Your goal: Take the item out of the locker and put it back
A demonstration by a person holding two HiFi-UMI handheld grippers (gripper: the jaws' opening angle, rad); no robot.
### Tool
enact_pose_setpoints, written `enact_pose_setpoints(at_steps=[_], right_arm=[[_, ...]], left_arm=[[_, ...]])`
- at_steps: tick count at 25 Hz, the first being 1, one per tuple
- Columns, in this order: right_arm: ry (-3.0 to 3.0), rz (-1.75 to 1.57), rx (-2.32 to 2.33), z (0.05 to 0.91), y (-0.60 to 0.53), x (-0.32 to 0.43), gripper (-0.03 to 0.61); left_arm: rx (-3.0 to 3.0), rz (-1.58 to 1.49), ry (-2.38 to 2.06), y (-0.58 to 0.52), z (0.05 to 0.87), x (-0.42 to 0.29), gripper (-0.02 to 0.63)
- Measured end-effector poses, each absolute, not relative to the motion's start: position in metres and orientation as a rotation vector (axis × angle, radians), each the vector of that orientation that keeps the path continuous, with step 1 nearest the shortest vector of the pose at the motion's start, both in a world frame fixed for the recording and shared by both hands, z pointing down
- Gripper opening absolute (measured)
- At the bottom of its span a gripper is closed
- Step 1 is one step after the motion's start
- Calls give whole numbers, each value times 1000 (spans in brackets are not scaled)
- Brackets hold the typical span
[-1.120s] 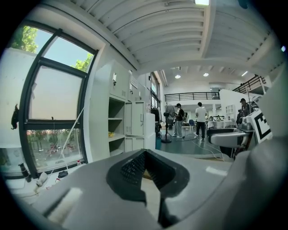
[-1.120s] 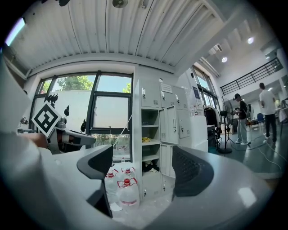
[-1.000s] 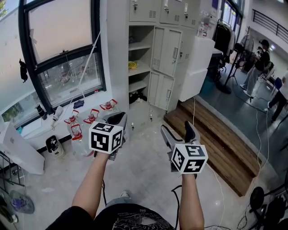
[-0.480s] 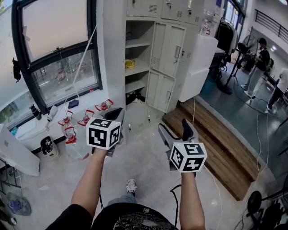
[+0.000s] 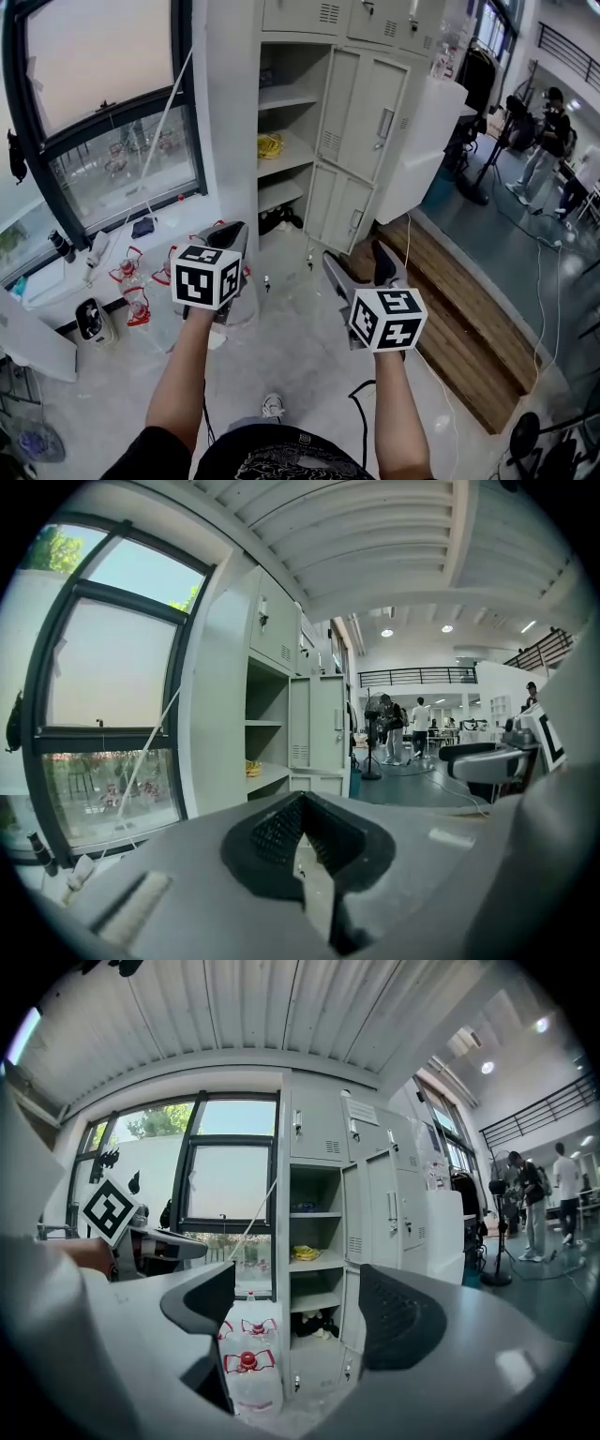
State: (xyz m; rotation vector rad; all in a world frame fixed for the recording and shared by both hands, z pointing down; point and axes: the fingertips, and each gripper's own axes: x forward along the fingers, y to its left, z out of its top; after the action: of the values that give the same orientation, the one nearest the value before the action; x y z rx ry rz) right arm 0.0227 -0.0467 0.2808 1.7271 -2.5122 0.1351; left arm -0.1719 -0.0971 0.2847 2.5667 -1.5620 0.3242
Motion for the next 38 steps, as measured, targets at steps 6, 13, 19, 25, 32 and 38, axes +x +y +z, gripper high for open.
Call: enact_pose_setpoints(at_steps=[6, 13, 19, 25, 32, 38], right_arm=[[-2508, 138, 1712, 275, -108, 17, 433], [-2495, 142, 1708, 273, -155, 12, 430], [-2492, 143, 1687, 277, -188, 0, 428], [-2514, 146, 1670, 282, -218, -11, 426], [-2561, 133, 1626, 288, -245, -23, 423], [-2617, 121, 1534, 298, -274, -28, 420]], left_arm=[[2563, 333, -1570, -159, 282, -180, 2], [2564, 352, -1553, -206, 283, -183, 2], [2567, 361, -1545, -237, 286, -188, 2], [2566, 370, -1557, -262, 289, -193, 2], [2561, 368, -1591, -280, 292, -198, 2], [2521, 358, -1655, -297, 299, -195, 2]])
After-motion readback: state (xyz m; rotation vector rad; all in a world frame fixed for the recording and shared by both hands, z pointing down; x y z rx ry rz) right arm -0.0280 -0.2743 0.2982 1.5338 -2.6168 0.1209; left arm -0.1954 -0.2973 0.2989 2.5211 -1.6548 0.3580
